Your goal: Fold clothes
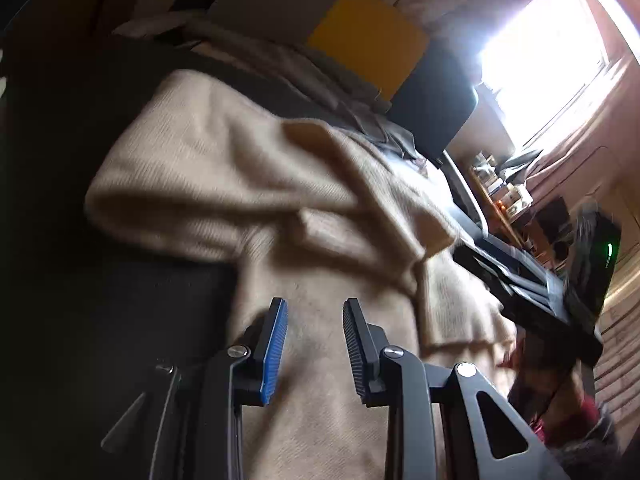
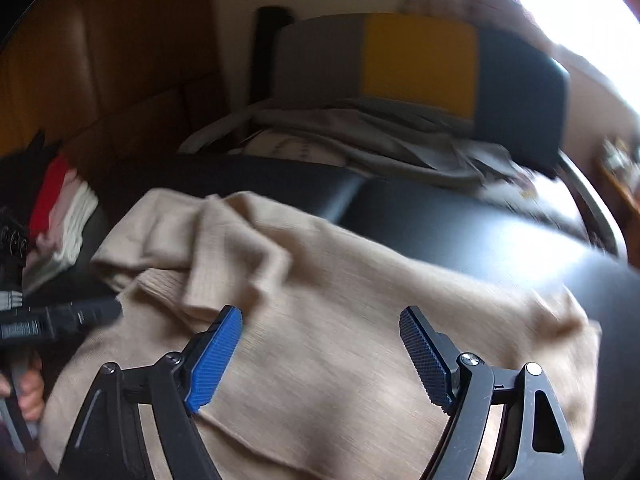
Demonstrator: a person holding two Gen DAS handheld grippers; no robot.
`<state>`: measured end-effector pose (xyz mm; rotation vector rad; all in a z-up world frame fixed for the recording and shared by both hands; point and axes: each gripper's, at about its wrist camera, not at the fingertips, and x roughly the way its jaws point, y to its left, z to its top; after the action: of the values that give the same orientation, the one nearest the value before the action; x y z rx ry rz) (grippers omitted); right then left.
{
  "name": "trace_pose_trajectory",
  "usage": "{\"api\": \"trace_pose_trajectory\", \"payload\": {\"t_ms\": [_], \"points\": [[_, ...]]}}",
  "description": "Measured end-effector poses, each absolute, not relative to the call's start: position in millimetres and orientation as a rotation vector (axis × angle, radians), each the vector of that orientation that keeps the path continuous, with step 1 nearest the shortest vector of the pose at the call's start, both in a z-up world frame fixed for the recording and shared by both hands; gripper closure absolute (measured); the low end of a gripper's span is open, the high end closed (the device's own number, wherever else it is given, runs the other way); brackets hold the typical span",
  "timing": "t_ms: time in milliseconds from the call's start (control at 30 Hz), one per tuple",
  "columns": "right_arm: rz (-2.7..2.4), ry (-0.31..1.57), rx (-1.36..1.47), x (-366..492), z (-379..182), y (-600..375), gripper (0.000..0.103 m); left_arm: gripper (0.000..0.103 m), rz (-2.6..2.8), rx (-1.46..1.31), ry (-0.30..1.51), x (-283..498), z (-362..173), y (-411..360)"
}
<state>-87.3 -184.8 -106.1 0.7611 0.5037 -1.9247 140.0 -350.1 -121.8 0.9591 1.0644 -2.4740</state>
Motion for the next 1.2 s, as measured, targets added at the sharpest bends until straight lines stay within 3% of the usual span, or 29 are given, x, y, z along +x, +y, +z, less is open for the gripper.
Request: {"api": "trace_pose_trajectory", "payload": {"t_ms": [133, 367, 433, 500, 567, 700, 1200], "points": [[-1.842, 0.723, 0.678, -58.2, -112.8, -233.0, 0.021, 0.074, -2.511, 0.947, 1.039, 146.8, -125.8, -348.5], [-1.768, 0.805, 0.704, -51.7, -124.4, -287.8, 0.020, 0.075, -2.533, 0.878, 1.162, 158.0, -134.6, -356.5], [-1.770, 0.817, 0.782, -58.1, -134.8, -297.8, 0.046, 0.075, -2.538, 0.874, 1.160, 159.1, -134.5, -356.6], [-1.782, 0.722, 0.865, -69.8, -133.7, -295.6, 0.058, 0.075, -2.543, 0.865, 1.174, 161.0, -135.1, -357.6], [-1.779, 0.610, 0.947, -84.3, -126.6, -289.4, 0.084, 0.075, -2.542, 0.869, 1.185, 162.3, -134.2, -358.7], [-1.741, 0.398, 1.063, -107.0, -105.9, -274.5, 0.095, 0.071, -2.560, 0.930, 1.110, 156.3, -123.6, -354.8], [-1.484, -0.228, 1.051, -131.7, 22.3, -202.3, 0.095, 0.070, -2.747, 1.016, 0.905, 90.3, -92.0, -331.0]]}}
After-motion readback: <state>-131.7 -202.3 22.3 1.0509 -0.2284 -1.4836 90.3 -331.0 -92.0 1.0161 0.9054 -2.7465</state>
